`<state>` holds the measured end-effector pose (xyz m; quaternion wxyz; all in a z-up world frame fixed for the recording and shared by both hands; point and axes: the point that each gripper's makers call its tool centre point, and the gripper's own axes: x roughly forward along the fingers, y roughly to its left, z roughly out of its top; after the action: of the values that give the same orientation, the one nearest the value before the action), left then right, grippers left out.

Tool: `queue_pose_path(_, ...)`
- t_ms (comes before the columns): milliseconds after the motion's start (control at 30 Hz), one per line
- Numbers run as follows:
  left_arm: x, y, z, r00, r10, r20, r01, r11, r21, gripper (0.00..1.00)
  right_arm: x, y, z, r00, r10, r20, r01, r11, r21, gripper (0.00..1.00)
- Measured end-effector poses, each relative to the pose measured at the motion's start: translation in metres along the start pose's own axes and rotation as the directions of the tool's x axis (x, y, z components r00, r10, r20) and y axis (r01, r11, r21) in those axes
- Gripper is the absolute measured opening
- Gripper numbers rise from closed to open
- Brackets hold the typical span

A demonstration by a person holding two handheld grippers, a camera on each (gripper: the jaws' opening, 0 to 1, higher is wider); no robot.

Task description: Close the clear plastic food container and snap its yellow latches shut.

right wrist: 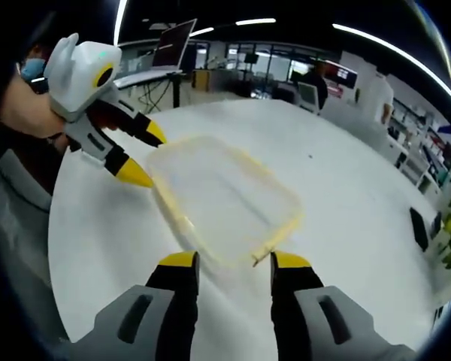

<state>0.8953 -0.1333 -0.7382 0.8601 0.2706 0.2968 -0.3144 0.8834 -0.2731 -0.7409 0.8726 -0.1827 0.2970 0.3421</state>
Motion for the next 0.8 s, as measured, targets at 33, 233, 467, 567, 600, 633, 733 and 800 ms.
queue_pose_path(33, 0.0, 0.0, 0.0, 1.0, 0.0, 0.0, 0.0, 1.0, 0.0, 0.28, 0.0, 0.0, 0.0, 1.0, 0.0, 0.0, 0.0, 1.0, 0.0, 0.34)
queue_pose_path(233, -0.002, 0.002, 0.0, 1.0, 0.016, 0.001, -0.016, 1.0, -0.019, 0.3, -0.001, -0.002, -0.003, 1.0, 0.0, -0.004, 0.0, 1.0, 0.026, 0.33)
queue_pose_path(467, -0.014, -0.004, -0.01, 0.999, 0.038, -0.003, -0.038, 0.997, -0.067, 0.34, -0.018, -0.007, -0.009, 0.999, -0.036, 0.021, 0.033, 0.991, 0.127, 0.35)
queue_pose_path(567, -0.021, -0.011, -0.013, 0.999, 0.036, 0.0, -0.036, 0.993, -0.116, 0.35, -0.024, -0.005, -0.012, 0.999, -0.042, 0.02, 0.039, 0.99, 0.137, 0.35)
queue_pose_path(600, -0.026, -0.014, -0.012, 0.999, 0.041, 0.01, -0.04, 0.99, -0.137, 0.35, -0.026, -0.004, -0.013, 0.999, -0.044, 0.022, 0.04, 0.989, 0.139, 0.35)
queue_pose_path(633, -0.028, -0.015, -0.013, 0.999, 0.044, 0.013, -0.041, 0.989, -0.143, 0.35, -0.03, -0.002, -0.013, 0.999, -0.047, 0.026, 0.043, 0.989, 0.142, 0.35)
queue_pose_path(733, -0.037, -0.021, -0.012, 0.999, 0.048, 0.024, -0.044, 0.986, -0.16, 0.35, -0.034, 0.001, -0.012, 0.998, -0.053, 0.034, 0.047, 0.988, 0.15, 0.35)
queue_pose_path(800, -0.043, -0.022, -0.013, 0.998, 0.056, 0.028, -0.051, 0.984, -0.169, 0.36, -0.038, 0.004, -0.011, 0.998, -0.053, 0.041, 0.046, 0.987, 0.156, 0.36)
